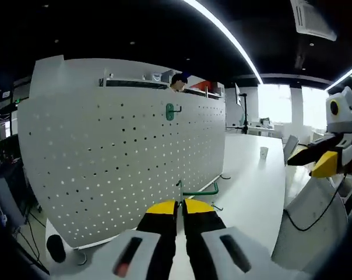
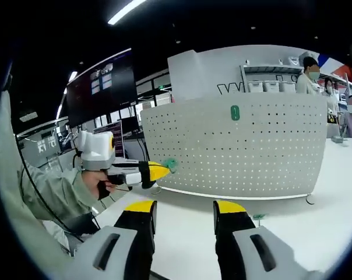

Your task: Insert the hook assembly into the mounting plate slot until the hook locks in place.

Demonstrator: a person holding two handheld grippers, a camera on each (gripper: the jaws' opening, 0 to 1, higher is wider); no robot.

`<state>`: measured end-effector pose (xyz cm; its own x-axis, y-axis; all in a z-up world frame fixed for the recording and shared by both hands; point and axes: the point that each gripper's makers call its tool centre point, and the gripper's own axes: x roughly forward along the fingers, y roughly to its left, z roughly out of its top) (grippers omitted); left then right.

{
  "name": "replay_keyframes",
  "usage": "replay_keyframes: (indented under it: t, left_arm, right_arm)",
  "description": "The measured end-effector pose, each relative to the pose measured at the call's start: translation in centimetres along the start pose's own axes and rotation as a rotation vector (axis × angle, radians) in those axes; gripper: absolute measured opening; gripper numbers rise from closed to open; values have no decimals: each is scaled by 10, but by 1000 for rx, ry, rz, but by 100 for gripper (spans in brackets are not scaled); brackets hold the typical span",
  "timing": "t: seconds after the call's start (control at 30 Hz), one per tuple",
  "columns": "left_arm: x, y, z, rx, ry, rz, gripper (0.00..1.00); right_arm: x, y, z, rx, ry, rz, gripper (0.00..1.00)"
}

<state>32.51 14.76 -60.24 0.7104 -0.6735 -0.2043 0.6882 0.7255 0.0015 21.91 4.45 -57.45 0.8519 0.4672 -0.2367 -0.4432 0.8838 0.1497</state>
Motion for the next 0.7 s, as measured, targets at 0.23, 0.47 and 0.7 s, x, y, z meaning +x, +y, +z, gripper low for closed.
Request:
replay_keyframes:
  t: [0.23, 0.47, 0.7]
  left_arm:
    - [-11, -16, 15, -24, -51, -8, 4]
    - [-13, -39, 32, -86, -96, -55, 4]
    - [-14, -57, 46, -102, -132, -101, 4]
  right_arm:
    - [7, 8, 20, 11, -47, 31, 37]
    - [13, 14, 38, 2, -85, 60, 36]
    - [17, 15, 54, 32, -128, 82, 31]
